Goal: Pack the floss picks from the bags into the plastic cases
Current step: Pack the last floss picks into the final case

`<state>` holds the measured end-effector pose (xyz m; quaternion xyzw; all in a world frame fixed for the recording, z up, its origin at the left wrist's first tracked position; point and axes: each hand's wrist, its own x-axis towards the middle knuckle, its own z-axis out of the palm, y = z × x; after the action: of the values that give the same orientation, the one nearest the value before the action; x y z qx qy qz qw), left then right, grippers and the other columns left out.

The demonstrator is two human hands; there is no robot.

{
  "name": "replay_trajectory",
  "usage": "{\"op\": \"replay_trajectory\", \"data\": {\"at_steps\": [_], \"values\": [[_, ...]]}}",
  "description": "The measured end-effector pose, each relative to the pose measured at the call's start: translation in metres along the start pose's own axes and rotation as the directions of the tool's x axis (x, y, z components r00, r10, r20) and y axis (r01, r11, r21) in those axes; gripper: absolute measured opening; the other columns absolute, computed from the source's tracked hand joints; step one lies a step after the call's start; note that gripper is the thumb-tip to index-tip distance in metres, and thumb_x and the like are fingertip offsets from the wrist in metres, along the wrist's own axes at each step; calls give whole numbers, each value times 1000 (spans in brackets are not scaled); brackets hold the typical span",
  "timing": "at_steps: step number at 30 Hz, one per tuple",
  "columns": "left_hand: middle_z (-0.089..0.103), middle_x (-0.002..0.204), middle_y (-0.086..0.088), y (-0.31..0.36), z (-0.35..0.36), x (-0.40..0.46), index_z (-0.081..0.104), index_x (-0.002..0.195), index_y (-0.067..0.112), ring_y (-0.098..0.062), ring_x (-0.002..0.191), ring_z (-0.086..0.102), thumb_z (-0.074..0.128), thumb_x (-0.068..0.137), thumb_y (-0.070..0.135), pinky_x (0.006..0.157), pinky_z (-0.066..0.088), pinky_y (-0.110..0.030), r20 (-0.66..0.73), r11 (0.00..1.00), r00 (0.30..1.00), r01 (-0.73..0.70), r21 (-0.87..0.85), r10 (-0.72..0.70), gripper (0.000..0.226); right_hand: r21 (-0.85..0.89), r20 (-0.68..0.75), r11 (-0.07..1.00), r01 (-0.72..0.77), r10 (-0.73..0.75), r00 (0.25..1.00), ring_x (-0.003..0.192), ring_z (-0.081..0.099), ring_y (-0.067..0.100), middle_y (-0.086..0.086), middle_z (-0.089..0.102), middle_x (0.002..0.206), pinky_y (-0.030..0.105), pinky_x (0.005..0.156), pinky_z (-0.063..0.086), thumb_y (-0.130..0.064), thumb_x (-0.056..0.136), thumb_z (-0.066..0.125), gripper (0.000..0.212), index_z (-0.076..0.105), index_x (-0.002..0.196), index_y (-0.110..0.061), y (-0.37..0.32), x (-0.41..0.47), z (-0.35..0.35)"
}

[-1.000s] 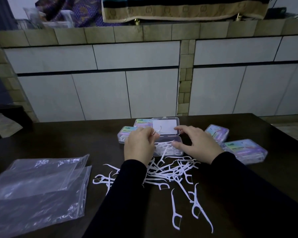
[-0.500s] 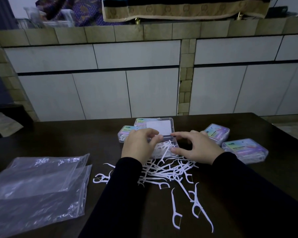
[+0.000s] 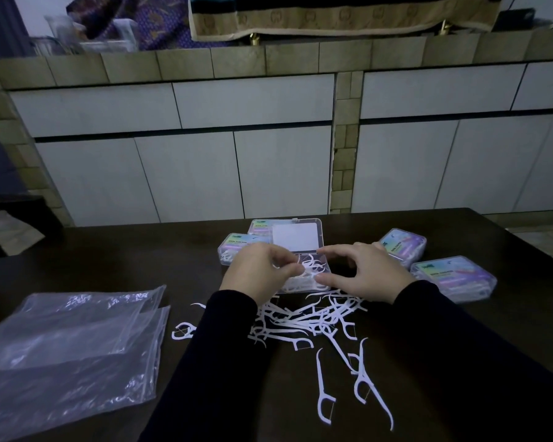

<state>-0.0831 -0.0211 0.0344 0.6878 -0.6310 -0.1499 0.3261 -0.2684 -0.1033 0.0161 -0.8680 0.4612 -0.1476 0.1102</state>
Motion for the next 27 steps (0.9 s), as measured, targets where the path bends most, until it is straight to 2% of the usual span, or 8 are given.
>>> {"op": "replay_trajectory", "data": {"at_steps": [6,9,12,14,16,18,22,27], "values": [[64,78,12,-6,-9,-1,71,101,28,-1,72,58,80,72,38,68,43,-19,-172,994,983,46,-96,-62,32,5,14,1000,-5,5,1000,109,37,12,-12,54,129,32,94,34,-69,82,52,64,38,140,-46,-1,-1,-1],[67,78,14,-5,-11,-1,74,88,27,-6,75,61,77,77,37,74,50,-28,-348,994,937,-2,-107,-36,15,-4,11,1000,-5,5,1000,117,40,17,-11,54,132,33,96,34,-71,82,50,65,38,140,-46,-2,0,-1],[69,86,14,8,1,-3,72,86,28,-5,87,62,70,83,34,83,52,-32,-476,978,875,-169,-120,92,7,-19,11,1000,7,-7,1000,119,42,17,-13,55,132,36,100,31,-72,81,49,65,38,140,-45,-1,2,1],[67,87,13,17,14,-5,70,89,27,-5,87,59,68,85,33,84,51,-35,-400,968,888,-249,-1,228,8,1,9,1000,-4,4,1000,119,42,20,-13,55,132,38,98,33,-79,76,47,69,39,138,-49,2,3,4],[68,91,12,15,23,-2,71,94,27,-7,90,56,66,86,38,88,48,-38,-268,963,928,-229,141,259,14,25,11,999,-19,19,1000,119,41,21,-12,55,132,38,97,36,-81,73,47,71,40,137,-50,4,3,6],[68,99,11,8,20,1,71,102,28,-6,94,54,65,85,45,90,46,-32,-210,983,966,-125,135,151,25,22,8,1000,-17,16,1000,122,40,22,-12,55,133,38,99,34,-76,77,50,69,41,138,-46,3,1,3],[65,92,13,-4,-1,0,69,102,32,-8,91,55,60,87,51,88,46,-33,-336,983,942,44,177,18,25,-6,8,1000,-10,11,1000,123,40,21,-13,54,134,37,102,33,-72,79,52,67,41,140,-44,-2,-2,-4],[63,76,12,-10,-3,0,71,87,28,-8,77,58,65,85,43,75,50,-27,-182,953,968,209,219,-171,17,-10,22,1000,-19,19,1000,119,41,20,-15,55,133,35,96,36,-74,79,51,68,40,140,-46,-1,0,-2]]}}
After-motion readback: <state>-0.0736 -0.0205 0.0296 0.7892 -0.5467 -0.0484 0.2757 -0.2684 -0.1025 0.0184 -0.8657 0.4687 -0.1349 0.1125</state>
